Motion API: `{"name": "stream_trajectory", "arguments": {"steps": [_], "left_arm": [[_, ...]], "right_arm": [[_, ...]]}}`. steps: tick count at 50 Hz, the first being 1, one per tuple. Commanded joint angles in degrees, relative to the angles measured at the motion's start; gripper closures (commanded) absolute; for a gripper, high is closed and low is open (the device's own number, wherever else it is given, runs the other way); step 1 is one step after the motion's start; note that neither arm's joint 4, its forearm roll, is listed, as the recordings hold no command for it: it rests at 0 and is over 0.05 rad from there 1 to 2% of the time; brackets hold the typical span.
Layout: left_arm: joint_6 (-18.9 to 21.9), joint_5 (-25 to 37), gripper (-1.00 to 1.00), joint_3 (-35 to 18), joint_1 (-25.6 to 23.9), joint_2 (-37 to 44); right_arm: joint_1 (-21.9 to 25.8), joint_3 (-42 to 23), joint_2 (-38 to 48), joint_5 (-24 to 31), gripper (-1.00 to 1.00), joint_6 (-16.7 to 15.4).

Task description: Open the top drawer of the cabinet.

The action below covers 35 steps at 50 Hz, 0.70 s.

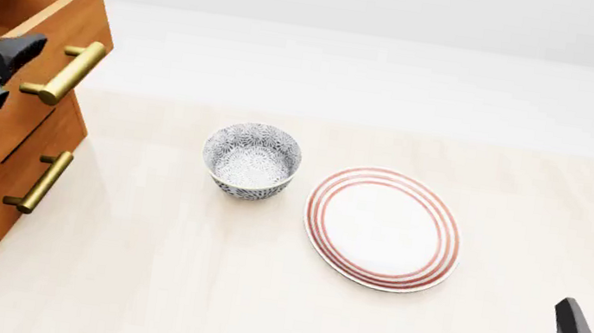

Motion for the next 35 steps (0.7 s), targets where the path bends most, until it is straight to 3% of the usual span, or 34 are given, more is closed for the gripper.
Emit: {"name": "stream_trajectory", "arguments": {"steps": [1, 7, 8, 10, 13, 16, 18, 22, 29, 31, 32, 34, 35], "left_arm": [[-8.7, 9.7, -1.0, -8.0, 1.0, 2.4], [-10.6, 11.7, -1.0, -9.6, 1.7, 3.4], [-11.9, 11.7, -1.0, -10.3, 0.1, 4.6], [-13.1, 12.7, -1.0, -10.6, 2.0, 4.9], [-15.2, 13.4, -1.0, -11.8, 0.7, 6.5], [-15.1, 14.5, -1.0, -12.2, 3.1, 6.0], [-18.0, 15.2, -1.0, -13.5, 1.5, 7.5], [-18.0, 15.8, -1.0, -14.0, 2.4, 7.3], [-21.7, 17.8, -1.0, -16.2, 1.9, 8.3], [-22.3, 18.7, -1.0, -16.3, 3.9, 8.0], [-26.0, 17.8, -1.0, -17.0, 0.3, 9.0], [-24.4, 17.5, -1.0, -16.5, 3.1, 6.4], [-24.9, 20.8, -1.0, -17.2, 4.9, 3.5]], "right_arm": [[0.0, 0.0, 0.0, 0.0, -1.0, 0.0], [0.0, 0.0, 0.0, 0.0, -1.0, 0.0], [0.0, 0.0, 0.0, 0.0, -1.0, 0.0], [0.0, 0.0, 0.0, 0.0, -1.0, 0.0], [0.0, 0.0, 0.0, 0.0, -1.0, 0.0], [0.0, 0.0, 0.0, 0.0, -1.0, 0.0], [0.0, 0.0, 0.0, 0.0, -1.0, 0.0], [0.0, 0.1, 0.1, -0.1, -1.0, 0.0], [0.0, 0.0, 0.0, -0.1, -1.0, 0.0], [0.0, 0.0, 0.0, -0.1, -1.0, 0.0], [0.0, 0.0, 0.0, -0.1, -1.0, 0.0], [0.0, 0.0, 0.0, -0.1, -1.0, 0.0], [0.0, 0.0, 0.0, -0.1, -1.0, 0.0]]}}
